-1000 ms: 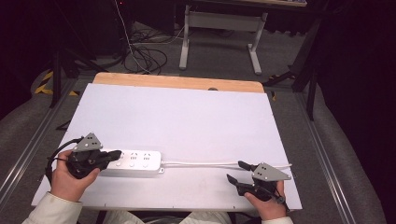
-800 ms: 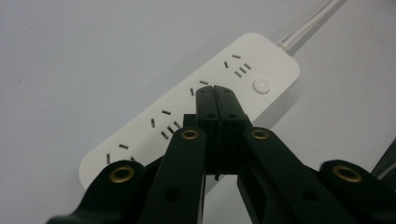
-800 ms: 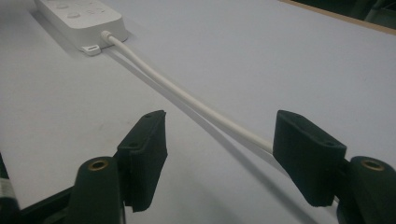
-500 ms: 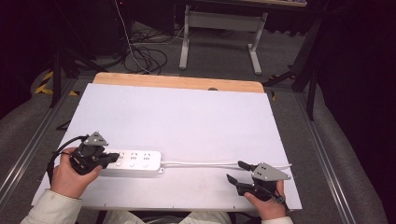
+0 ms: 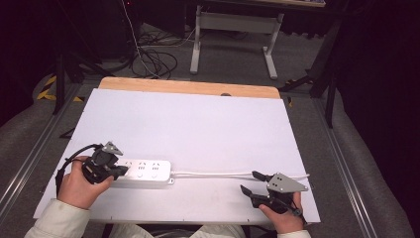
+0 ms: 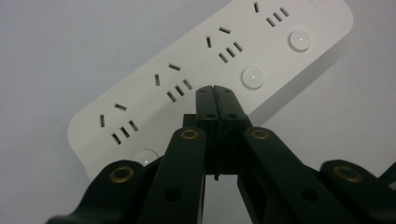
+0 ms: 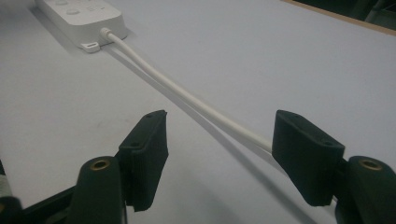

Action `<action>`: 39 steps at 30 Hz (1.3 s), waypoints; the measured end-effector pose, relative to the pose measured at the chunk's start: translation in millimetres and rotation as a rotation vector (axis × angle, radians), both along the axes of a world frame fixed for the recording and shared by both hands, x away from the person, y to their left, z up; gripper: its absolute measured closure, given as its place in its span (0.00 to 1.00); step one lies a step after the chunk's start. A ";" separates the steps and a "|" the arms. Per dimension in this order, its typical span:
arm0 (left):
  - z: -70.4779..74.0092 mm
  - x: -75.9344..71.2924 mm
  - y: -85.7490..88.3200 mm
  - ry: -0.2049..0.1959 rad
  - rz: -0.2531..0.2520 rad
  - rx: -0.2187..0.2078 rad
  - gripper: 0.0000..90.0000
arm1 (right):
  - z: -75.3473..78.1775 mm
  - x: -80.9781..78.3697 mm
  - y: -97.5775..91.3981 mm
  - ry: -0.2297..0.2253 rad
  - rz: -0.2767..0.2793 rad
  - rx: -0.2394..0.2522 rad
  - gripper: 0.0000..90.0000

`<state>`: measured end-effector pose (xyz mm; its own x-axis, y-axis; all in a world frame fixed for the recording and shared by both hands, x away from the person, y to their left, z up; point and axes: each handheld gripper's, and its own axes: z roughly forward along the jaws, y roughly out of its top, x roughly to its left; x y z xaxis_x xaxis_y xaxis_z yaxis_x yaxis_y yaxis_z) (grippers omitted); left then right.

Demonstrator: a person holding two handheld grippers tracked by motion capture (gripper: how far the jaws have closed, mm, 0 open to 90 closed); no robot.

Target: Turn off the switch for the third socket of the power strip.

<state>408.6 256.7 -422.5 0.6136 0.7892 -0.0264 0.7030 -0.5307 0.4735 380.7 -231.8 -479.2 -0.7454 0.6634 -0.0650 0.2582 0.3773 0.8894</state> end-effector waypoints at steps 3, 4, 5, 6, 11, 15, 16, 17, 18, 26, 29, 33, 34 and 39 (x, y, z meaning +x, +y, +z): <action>-1.1 0.9 -3.1 -0.001 -0.002 0.029 1.00 | -0.1 0.0 -0.1 0.001 -0.001 -0.002 0.40; -2.1 1.0 -5.2 -0.005 0.002 0.051 1.00 | -0.1 0.0 -0.1 0.000 0.000 -0.003 0.40; -3.2 1.1 -7.4 -0.006 0.002 0.063 1.00 | -0.1 0.0 0.1 -0.002 0.001 0.000 0.40; -3.7 1.5 -8.7 -0.002 -0.006 0.071 1.00 | -0.1 0.0 0.1 -0.002 0.001 0.000 0.40; -4.4 2.8 -9.9 -0.003 0.001 0.077 1.00 | 0.2 -0.2 -0.3 -0.004 0.000 -0.003 0.40; -6.3 3.6 -10.6 -0.005 0.005 0.086 1.00 | 0.1 -0.2 -0.1 -0.003 0.005 -0.002 0.40; -6.7 3.8 -10.8 -0.002 0.006 0.085 1.00 | 0.1 -0.3 -0.1 -0.004 0.005 -0.002 0.40; -7.4 4.0 -10.8 0.002 0.006 0.084 1.00 | 0.2 -0.4 0.0 -0.003 0.005 -0.001 0.40; -7.7 4.1 -10.7 0.003 0.006 0.085 1.00 | 0.2 -0.4 0.0 -0.003 0.005 0.000 0.40; -9.7 4.7 -9.9 0.002 0.009 0.089 1.00 | 0.3 -0.6 0.0 -0.005 0.005 -0.001 0.40; -10.9 4.0 -11.1 0.005 0.002 0.098 1.00 | 0.3 -0.6 -0.1 -0.004 0.006 -0.002 0.40; -11.8 3.5 -12.6 0.007 -0.009 0.108 1.00 | 0.4 -0.9 0.1 -0.005 0.006 -0.001 0.40; -12.1 3.4 -12.5 0.007 -0.009 0.104 1.00 | 0.4 -0.9 0.1 -0.005 0.006 -0.001 0.40; -12.6 3.4 -11.8 0.009 -0.003 0.091 1.00 | 0.4 -1.0 0.2 -0.005 0.009 -0.001 0.40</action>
